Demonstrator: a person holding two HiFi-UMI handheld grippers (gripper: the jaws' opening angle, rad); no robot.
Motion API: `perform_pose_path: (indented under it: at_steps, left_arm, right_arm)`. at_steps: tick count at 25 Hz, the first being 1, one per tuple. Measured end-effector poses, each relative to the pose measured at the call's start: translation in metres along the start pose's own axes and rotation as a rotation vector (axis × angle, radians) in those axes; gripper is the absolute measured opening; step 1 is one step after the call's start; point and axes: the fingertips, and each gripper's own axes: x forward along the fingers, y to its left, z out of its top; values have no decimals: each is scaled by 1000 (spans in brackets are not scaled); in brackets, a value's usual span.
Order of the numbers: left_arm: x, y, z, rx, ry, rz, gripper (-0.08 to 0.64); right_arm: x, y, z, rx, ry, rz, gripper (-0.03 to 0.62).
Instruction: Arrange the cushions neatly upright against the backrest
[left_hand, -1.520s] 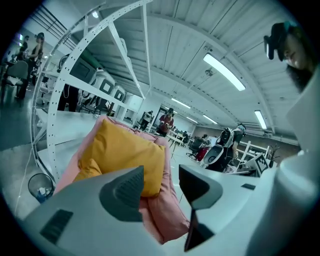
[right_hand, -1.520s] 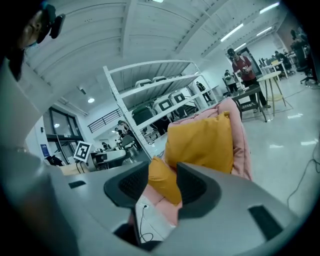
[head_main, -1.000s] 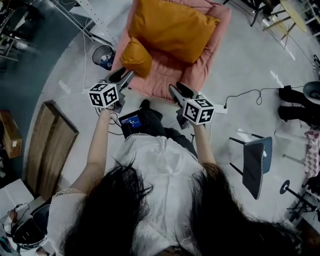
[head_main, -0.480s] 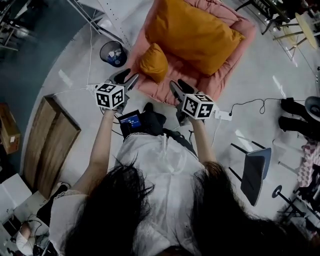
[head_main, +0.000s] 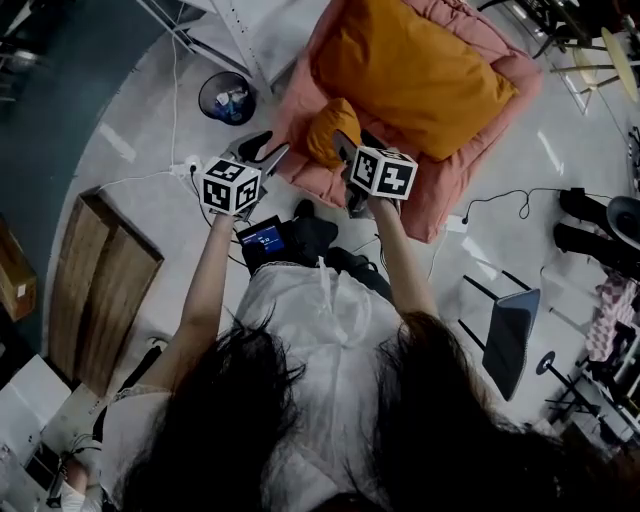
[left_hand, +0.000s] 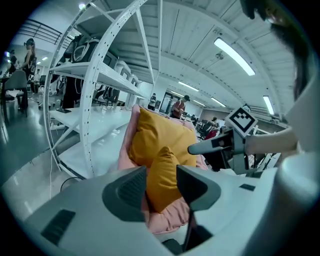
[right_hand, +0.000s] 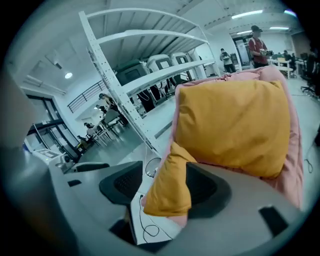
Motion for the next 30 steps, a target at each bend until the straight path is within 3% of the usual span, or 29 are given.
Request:
perform_pose_path:
  at_steps: [5,8,11,13,21,27,30]
  left_arm:
    - [-6,27,-2,-18,10,-12,201]
    - [-13,42,-4,-34,9,-1,201]
    - [-17,48,-11,-52,10,-3,201]
    - [-16,49,-17,-59,19,-12,201]
    - [18,32,-43,-90,82,-99,201]
    - [56,-22,-46,2,166,-195,201]
    - [80,-24,-52,15,204,-240,201]
  right_arm:
    - [55,-4,6,-9,73,-188,284]
    - [77,-24,0,-80,138,-362,285]
    - [87,-42,2,-189,140,-457,282]
    - [78,-54,1,-210,140,-474,270]
    - [14,-108,-46,-36,217,-442,167]
    - [-34,-138,-72,18,199,-368,146]
    - [-39,-152,-81,21,179,-320,144]
